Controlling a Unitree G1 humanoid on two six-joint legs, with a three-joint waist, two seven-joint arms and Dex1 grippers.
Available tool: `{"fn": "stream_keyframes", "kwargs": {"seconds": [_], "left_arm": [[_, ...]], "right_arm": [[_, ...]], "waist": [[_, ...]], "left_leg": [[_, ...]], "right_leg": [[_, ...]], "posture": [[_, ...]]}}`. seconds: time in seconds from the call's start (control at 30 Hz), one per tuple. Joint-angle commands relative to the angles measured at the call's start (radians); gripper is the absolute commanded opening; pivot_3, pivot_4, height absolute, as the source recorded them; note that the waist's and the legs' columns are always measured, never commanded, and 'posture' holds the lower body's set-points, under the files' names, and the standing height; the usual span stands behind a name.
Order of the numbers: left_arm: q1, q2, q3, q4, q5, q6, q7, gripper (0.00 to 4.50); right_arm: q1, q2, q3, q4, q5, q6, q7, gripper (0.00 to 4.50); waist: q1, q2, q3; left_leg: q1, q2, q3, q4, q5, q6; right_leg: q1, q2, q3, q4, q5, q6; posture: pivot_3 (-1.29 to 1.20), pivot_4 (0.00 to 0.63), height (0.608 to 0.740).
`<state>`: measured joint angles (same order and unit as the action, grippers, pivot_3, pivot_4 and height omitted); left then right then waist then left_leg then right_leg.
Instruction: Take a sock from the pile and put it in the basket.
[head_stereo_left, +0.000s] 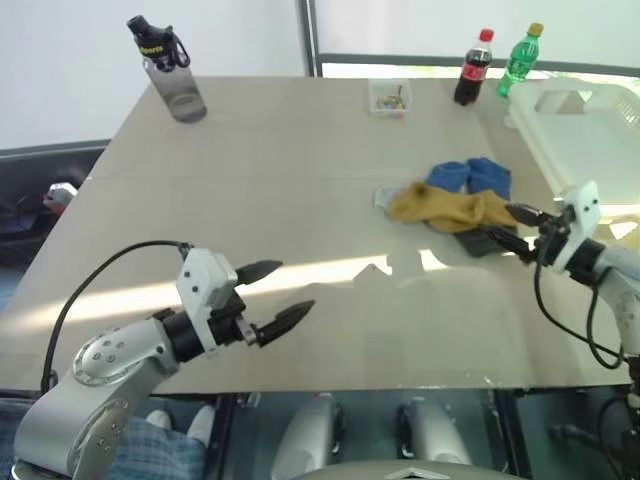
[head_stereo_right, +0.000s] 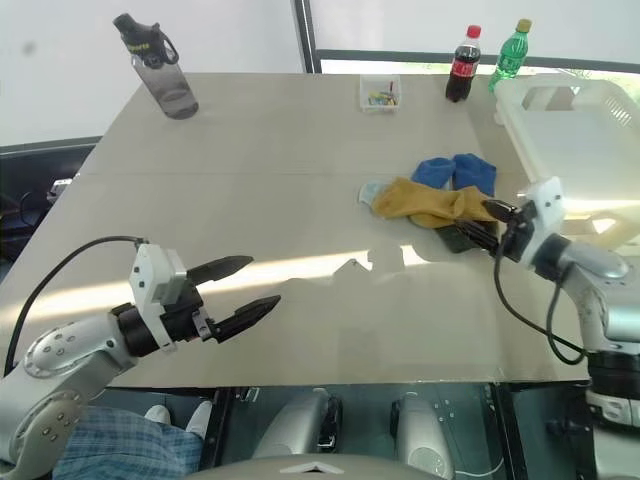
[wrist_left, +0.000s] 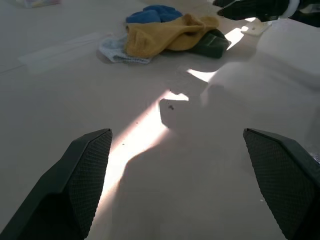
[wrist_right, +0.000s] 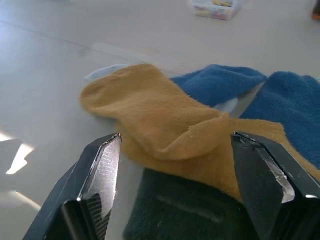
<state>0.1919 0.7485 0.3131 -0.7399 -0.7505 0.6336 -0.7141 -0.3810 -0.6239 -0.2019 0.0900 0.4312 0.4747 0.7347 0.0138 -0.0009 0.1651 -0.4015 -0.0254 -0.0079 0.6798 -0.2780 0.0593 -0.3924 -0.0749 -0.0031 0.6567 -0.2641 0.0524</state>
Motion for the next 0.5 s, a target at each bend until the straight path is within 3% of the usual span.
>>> {"fn": "stream_keyframes", "kwargs": {"seconds": [0.03, 0.2, 0.3, 0.5], "left_arm": [[0.010, 0.018, 0.030, -0.038, -0.045, -0.001, -0.026, 4.50], [0.017, 0.032, 0.026, -0.039, -0.035, -0.009, -0.029, 4.50], [0.025, 0.031, 0.027, -0.042, -0.031, -0.015, -0.025, 4.50], [0.046, 0.028, 0.026, -0.049, -0.019, -0.031, -0.021, 4.50]], "right_arm": [[-0.051, 0.020, 0.017, 0.060, -0.040, -0.036, -0.030, 3.60], [-0.130, 0.074, 0.050, 0.169, -0.098, -0.065, -0.075, 3.60], [-0.151, 0.084, 0.055, 0.201, -0.112, -0.073, -0.079, 2.88], [-0.164, 0.095, 0.054, 0.214, -0.118, -0.098, -0.075, 0.06]], "waist": [[-0.001, 0.000, 0.000], [-0.009, 0.000, 0.000], [-0.012, 0.000, 0.000], [-0.013, 0.001, 0.000]], "left_leg": [[0.000, 0.000, 0.000, 0.000, 0.000, 0.000], [0.000, 0.000, 0.001, -0.002, 0.000, 0.000], [0.000, 0.000, 0.001, -0.002, 0.000, 0.000], [0.000, 0.000, 0.001, -0.002, 0.000, 0.000]], "right_leg": [[0.000, 0.000, 0.000, 0.000, 0.000, 0.000], [-0.002, 0.001, 0.001, 0.001, 0.000, 0.000], [-0.002, 0.001, 0.001, 0.001, 0.000, 0.000], [-0.002, 0.001, 0.001, 0.000, 0.000, 0.000]], "posture": [[0.00, 0.150, 0.740], [0.00, 0.150, 0.740], [0.00, 0.150, 0.740], [0.00, 0.150, 0.740]]}}
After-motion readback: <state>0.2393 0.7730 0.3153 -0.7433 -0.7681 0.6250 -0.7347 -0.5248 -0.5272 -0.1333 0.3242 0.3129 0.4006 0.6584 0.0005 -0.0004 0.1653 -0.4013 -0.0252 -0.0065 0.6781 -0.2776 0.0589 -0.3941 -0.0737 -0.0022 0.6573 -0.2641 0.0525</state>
